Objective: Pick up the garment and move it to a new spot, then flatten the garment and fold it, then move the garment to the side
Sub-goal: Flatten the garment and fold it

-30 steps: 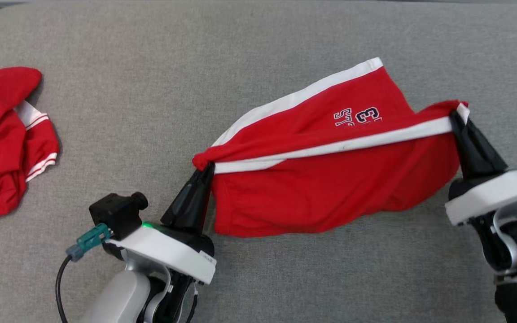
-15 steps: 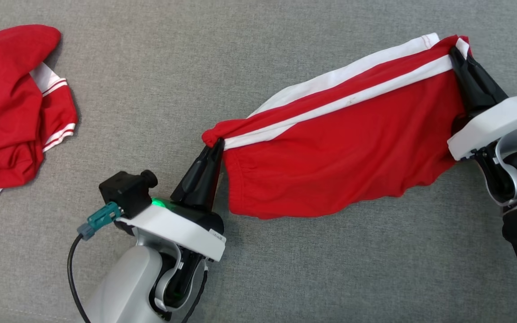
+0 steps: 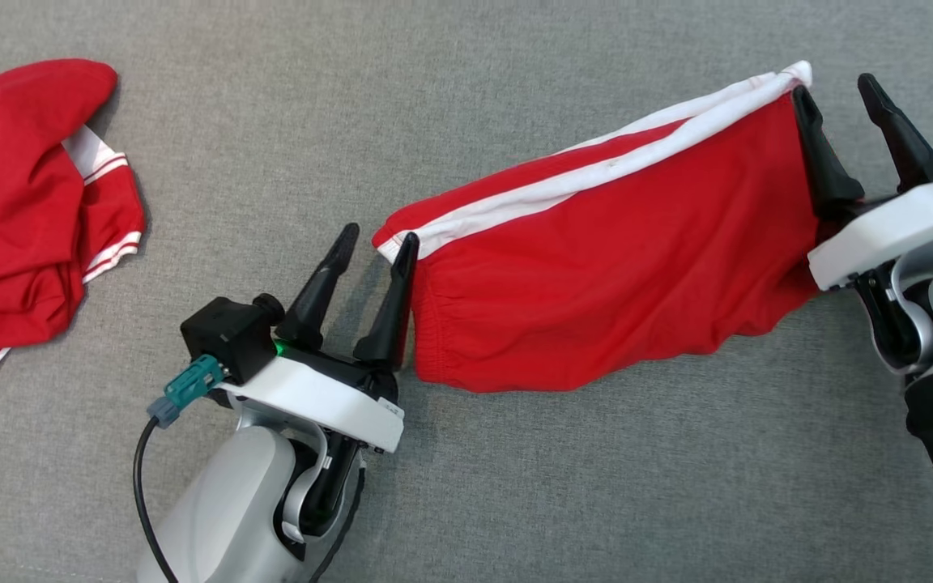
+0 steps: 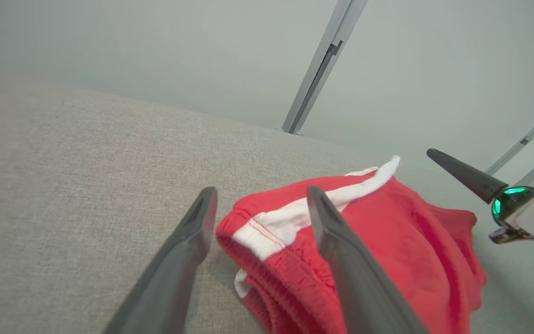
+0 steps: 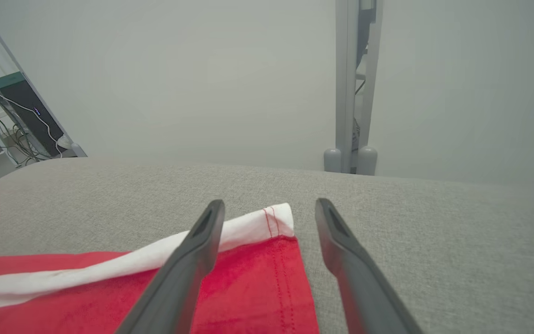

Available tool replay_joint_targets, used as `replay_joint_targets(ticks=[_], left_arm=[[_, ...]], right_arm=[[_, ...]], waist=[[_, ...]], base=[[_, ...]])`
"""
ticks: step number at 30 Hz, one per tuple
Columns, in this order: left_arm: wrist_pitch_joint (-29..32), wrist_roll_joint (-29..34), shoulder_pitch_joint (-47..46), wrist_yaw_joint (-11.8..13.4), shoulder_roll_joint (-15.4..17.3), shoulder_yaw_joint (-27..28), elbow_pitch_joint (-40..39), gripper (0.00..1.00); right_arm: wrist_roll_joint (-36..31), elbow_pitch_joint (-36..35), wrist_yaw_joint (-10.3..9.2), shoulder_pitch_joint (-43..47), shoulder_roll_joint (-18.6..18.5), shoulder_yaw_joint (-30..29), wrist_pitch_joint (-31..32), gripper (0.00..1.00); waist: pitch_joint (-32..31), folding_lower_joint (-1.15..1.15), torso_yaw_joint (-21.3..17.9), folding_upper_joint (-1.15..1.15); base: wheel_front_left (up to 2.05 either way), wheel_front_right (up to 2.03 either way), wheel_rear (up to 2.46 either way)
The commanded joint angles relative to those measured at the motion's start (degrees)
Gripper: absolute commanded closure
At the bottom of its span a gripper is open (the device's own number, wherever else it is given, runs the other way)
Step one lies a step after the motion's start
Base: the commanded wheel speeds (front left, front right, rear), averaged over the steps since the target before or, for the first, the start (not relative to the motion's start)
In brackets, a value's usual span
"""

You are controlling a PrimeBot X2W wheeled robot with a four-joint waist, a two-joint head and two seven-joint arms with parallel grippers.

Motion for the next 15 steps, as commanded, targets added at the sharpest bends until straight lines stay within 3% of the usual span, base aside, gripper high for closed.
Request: replay_joint_targets(ticks=[1, 7, 15], left_arm=[[-0.7, 1.4, 0.2, 0.9, 0.4, 0.8, -0.2, 0.00], [-1.3, 8.0, 3.1, 4.0, 0.0, 6.7, -3.7, 0.00], [-1.3, 14.3, 8.7, 3.5, -0.2, 14.1, -6.5, 0.00]], right_arm=[[-0.8, 0.2, -0.01, 1.4, -0.3, -0.3, -1.6, 0.00], [-6.8, -3.4, -0.01, 7.3, 1.2, -6.1, -4.3, 0.00], [-12.9, -13.4, -0.01, 19.5, 4.7, -12.9, -4.4, 0.00]], waist=[[-1.0, 0.00, -0.5, 0.00], [-3.6, 0.00, -1.8, 0.00], [-7.0, 0.00, -3.5, 0.00]], base=[[0.00, 0.00, 0.00], [0.00, 0.00, 0.00], [0.00, 0.00, 0.00]])
